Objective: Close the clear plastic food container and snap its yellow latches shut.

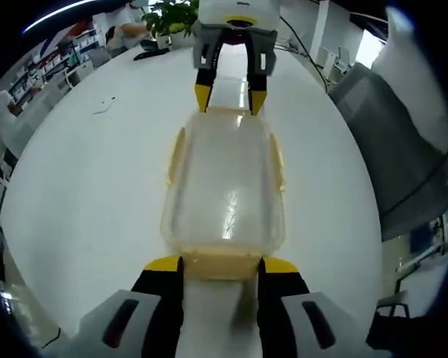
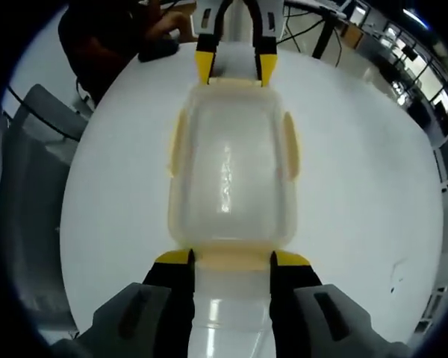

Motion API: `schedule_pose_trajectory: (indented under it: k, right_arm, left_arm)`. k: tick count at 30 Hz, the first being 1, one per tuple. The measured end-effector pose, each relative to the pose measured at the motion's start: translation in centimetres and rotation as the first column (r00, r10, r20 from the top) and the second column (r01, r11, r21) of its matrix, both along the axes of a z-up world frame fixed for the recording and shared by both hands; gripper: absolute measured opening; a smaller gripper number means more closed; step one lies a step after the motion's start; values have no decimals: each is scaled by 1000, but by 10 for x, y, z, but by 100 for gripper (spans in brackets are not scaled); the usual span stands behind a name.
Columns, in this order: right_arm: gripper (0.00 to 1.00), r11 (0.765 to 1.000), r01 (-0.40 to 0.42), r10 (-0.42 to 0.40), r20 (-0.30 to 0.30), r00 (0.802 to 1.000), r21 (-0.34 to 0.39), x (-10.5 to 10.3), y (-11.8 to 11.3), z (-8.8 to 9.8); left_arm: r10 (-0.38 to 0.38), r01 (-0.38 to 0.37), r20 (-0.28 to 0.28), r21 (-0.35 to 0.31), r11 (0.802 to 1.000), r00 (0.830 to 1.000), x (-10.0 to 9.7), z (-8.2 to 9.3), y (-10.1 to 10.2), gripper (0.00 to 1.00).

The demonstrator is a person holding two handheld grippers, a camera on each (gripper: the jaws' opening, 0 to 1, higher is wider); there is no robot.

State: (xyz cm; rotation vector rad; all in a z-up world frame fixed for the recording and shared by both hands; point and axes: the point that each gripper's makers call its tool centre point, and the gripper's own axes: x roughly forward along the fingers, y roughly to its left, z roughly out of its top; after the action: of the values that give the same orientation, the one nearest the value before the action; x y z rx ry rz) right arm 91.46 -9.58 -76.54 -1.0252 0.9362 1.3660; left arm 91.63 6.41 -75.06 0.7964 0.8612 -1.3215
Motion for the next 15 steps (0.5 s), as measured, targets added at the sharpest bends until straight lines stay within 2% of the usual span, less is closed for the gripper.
schedule_pose_trajectory:
  k: [8,15]
  right_arm:
    - [35,1000,3,-3,5,1000,23,-8,-4,34]
    - [35,1000,18,-18,16,1000,25,-6,-18,50]
  left_arm:
    - [-10,9,30,17,1000,999,-3,34,-5,32]
    - [-19,18,55,26,1000,998,-2,55,-20,32]
